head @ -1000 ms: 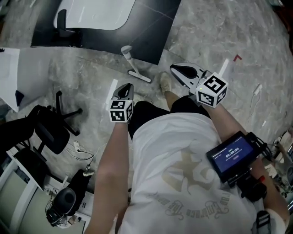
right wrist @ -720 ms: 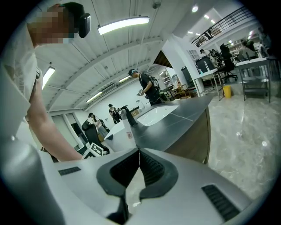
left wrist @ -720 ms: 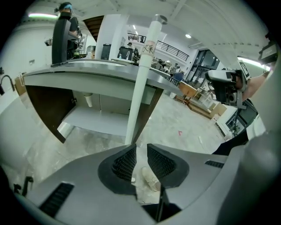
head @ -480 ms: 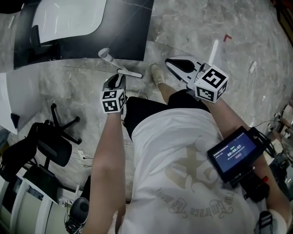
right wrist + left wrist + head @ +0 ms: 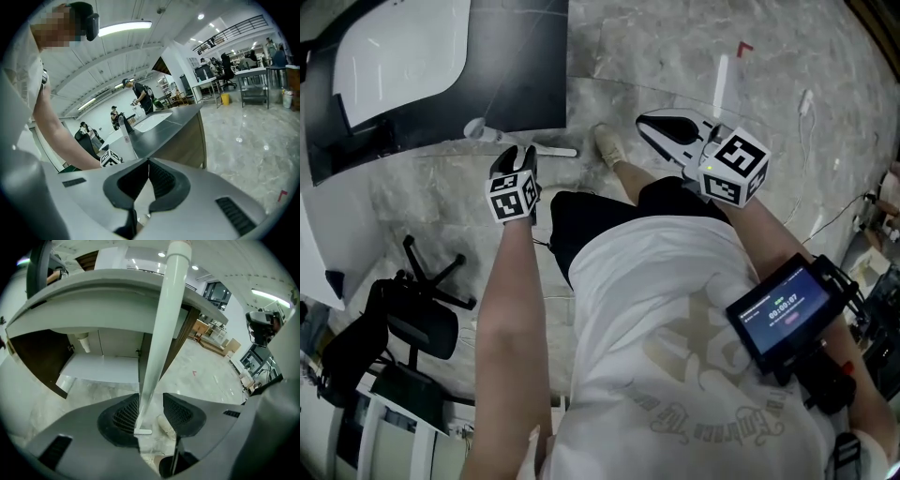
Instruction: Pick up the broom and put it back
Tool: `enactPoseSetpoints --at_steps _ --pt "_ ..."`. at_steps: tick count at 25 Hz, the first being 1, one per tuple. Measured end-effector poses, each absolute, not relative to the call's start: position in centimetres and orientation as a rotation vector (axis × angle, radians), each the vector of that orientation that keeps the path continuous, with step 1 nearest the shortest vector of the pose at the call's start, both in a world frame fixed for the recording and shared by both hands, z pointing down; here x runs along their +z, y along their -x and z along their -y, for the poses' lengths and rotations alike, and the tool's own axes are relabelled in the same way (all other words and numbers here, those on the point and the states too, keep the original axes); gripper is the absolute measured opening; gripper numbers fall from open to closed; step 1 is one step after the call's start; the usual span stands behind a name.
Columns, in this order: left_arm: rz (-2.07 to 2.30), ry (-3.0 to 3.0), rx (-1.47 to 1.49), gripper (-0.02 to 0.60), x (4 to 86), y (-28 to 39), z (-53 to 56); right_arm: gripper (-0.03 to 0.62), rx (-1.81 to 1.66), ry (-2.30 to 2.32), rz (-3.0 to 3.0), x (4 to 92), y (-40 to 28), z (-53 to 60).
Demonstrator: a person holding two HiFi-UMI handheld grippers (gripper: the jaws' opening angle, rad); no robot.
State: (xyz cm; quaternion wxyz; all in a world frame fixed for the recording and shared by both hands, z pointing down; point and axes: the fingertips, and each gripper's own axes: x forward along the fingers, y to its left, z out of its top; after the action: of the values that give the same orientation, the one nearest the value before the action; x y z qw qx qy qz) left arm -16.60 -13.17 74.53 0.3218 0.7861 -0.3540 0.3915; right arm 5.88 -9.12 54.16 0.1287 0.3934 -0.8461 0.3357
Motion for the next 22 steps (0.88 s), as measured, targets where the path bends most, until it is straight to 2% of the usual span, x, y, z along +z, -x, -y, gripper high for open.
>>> enactPoseSetpoints --at_steps 9,13,22 --pt "0.959 -2.028 1.074 0.159 76.3 16.1 14.8 0.018 0.986 -1.223 2.415 54.5 -8.1 8.1" --pt "0.951 -2.062 1.131 0.099 76.3 16.2 14.9 0.018 0.988 -1.234 2.406 54.6 -8.4 8.0" --pt "0.971 -2.062 1.182 0.093 75.6 18.3 12.4 0.018 0.966 -1.158 2.442 54.5 -6.9 8.5"
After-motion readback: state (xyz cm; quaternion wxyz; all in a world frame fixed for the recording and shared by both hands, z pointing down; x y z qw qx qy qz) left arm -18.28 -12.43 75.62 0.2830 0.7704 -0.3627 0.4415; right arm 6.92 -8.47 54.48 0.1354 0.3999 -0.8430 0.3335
